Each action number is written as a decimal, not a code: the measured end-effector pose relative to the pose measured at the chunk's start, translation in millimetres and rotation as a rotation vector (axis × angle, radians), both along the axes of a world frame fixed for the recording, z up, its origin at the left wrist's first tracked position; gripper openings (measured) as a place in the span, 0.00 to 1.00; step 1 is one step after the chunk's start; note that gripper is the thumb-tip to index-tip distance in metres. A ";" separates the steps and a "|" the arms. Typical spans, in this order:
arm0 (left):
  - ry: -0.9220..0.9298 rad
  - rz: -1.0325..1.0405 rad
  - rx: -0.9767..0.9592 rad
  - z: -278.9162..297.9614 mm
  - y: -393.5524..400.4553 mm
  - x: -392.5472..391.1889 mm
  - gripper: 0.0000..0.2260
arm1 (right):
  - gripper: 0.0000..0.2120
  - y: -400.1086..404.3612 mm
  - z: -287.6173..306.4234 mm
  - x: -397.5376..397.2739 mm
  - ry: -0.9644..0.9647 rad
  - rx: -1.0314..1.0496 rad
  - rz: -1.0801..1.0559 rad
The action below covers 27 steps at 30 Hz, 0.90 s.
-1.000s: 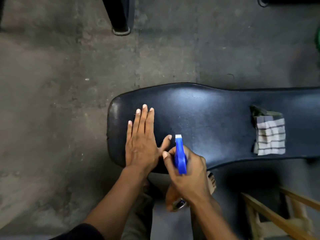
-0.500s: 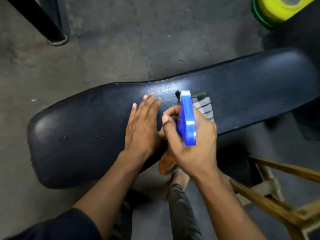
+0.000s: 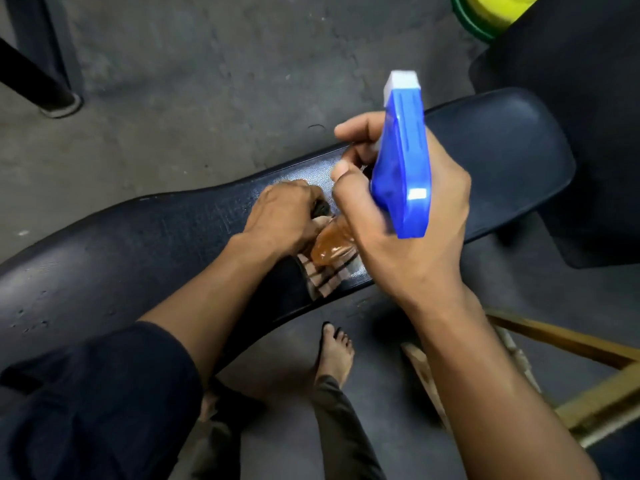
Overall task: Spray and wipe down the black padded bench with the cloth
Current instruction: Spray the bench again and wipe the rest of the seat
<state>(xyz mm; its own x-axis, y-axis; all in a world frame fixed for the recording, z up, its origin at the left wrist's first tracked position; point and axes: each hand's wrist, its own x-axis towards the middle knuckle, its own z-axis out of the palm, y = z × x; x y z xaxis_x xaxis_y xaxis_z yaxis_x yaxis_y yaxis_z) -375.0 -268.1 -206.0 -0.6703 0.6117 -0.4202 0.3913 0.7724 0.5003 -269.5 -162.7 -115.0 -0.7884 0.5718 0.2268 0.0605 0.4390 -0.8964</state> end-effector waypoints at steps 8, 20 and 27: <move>0.171 0.296 0.173 -41.3 -36.4 -11.7 0.08 | 0.11 23.5 -15.1 -16.9 0.047 -0.014 -0.003; 0.170 0.516 0.216 -38.6 -88.9 4.0 0.04 | 0.14 16.2 -23.2 -19.2 -0.056 -0.060 -0.066; 0.110 0.556 0.227 -38.4 -101.5 10.2 0.03 | 0.32 15.5 -45.1 0.2 -0.219 -0.077 -0.101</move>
